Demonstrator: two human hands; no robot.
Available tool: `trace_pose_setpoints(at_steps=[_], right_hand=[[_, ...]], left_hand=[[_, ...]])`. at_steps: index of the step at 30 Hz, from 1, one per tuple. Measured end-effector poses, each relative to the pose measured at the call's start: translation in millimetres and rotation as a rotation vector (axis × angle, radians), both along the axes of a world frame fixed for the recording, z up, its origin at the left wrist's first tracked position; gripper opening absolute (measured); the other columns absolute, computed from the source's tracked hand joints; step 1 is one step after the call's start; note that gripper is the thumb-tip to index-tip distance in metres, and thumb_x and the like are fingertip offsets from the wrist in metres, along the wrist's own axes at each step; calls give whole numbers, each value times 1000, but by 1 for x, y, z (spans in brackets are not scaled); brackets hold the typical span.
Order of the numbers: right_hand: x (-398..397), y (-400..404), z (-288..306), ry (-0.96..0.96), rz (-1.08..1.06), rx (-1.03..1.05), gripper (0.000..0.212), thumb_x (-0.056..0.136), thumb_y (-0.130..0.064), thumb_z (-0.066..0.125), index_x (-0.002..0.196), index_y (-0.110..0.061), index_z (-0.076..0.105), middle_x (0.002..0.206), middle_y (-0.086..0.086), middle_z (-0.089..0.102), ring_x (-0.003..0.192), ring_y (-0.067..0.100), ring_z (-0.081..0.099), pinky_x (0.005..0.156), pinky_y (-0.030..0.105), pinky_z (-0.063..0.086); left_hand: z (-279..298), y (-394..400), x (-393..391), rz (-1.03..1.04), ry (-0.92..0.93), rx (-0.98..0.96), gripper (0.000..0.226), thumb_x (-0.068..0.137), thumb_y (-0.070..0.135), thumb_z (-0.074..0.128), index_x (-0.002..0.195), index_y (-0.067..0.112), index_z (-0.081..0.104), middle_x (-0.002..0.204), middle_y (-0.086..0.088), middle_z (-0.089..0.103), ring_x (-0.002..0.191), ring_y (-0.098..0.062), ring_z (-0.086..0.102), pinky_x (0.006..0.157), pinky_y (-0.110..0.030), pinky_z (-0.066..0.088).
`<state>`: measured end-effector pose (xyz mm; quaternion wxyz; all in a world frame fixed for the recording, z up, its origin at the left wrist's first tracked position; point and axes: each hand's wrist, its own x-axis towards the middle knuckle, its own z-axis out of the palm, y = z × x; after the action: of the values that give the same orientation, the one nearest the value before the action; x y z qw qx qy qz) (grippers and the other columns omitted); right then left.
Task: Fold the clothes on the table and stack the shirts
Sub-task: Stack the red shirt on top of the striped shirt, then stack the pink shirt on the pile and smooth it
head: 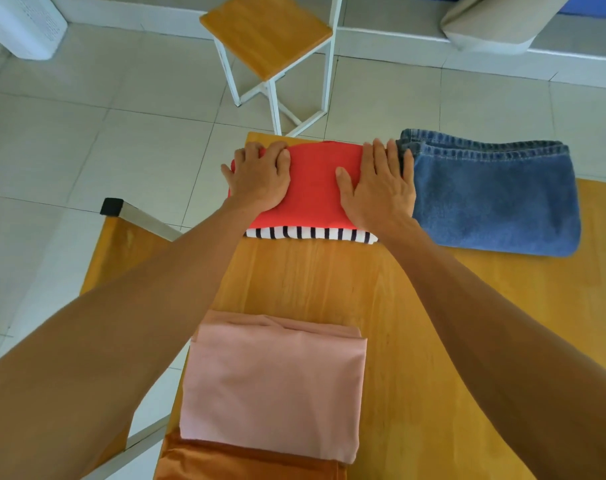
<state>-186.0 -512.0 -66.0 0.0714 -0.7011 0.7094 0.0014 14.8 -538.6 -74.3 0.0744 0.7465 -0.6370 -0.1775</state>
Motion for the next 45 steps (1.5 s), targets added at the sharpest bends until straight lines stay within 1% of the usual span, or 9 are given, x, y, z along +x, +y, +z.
trace_pose_setpoints(at_steps=[4,8,14,16,23,28,33,38,45], right_hand=[[3,16,11,7,-3,44,75,100,-53,14,156,-3,14,165,13,13,153,27,2,124,47,-3],[4,67,25,-83,18,37,66,103,-44,24,155,-4,19,164,12,16,153,26,3,124,47,0],[7,166,42,-385,-162,-11,54,102,-32,41,150,-7,35,161,10,28,150,26,19,121,46,19],[7,194,46,-414,-229,24,49,103,-33,42,145,-9,41,155,11,37,143,28,32,114,46,31],[12,255,42,-423,-465,405,54,100,-56,27,121,-10,48,114,14,66,100,34,63,87,46,50],[23,273,33,-651,-560,493,64,94,-65,37,118,-7,46,113,14,63,101,34,62,82,44,51],[20,275,30,-788,-539,460,59,98,-56,41,123,-4,56,106,8,65,99,27,61,75,33,43],[11,270,36,-908,-555,285,42,99,-49,42,93,-11,57,87,3,64,77,16,58,57,29,42],[-12,230,45,-956,-534,177,31,102,-45,40,87,-18,45,79,-4,53,68,10,50,55,26,38]], left_hand=[[14,0,15,7,113,112,50,100,45,17,146,32,32,157,-8,23,147,-29,9,114,-63,1],[25,49,29,87,144,13,53,102,43,16,151,22,24,161,-10,13,149,-28,1,115,-60,0],[35,174,33,312,422,-145,39,102,32,35,136,17,48,141,-4,51,132,-21,43,106,-35,36],[35,211,38,394,375,-141,38,100,33,40,132,17,52,134,-6,56,125,-23,49,101,-39,44],[30,289,48,477,256,249,59,96,55,34,128,7,48,126,-16,55,112,-31,55,91,-42,46],[38,293,48,540,330,359,71,90,68,31,124,8,48,118,-13,57,95,-23,51,78,-37,43],[46,287,49,543,388,464,86,85,77,25,136,9,44,130,-13,53,112,-32,53,80,-39,39],[52,279,39,502,442,407,78,88,74,22,135,16,45,128,-11,56,96,-23,50,79,-39,42],[66,229,19,424,498,275,72,90,71,23,134,18,45,128,-7,55,113,-28,54,87,-42,44]])
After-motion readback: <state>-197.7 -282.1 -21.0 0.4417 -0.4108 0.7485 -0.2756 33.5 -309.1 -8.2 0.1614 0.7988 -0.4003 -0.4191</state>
